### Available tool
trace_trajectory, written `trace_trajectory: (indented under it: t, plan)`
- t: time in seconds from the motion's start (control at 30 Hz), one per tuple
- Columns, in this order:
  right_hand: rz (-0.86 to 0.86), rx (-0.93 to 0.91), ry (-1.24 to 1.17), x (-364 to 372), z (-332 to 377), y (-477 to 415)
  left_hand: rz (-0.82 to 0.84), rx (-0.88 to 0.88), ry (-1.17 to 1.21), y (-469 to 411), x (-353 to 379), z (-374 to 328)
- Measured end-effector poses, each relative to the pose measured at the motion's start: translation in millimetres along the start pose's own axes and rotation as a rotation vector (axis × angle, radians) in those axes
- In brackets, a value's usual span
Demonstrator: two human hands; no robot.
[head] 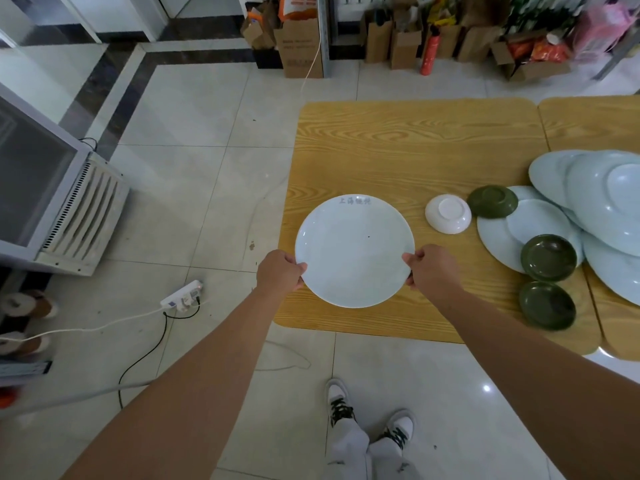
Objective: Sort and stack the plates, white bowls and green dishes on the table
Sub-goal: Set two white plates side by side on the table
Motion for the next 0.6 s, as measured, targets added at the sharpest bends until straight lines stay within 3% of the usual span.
trace_trajectory:
  t: [0.6]
  plan:
    - [-0.072,-0.001,0.072,16,-2,-8,0.110,-0.049,0.058,-22,3,1]
Point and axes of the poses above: each hand's wrist, its own y-axis away from the middle knuckle, its own x-axis out of the palm, z = x × y, the point moved 3 cm from there along -y, towards the middle knuckle, and after that the axes turned 6 degrees about -y, right-handed, at the moved point
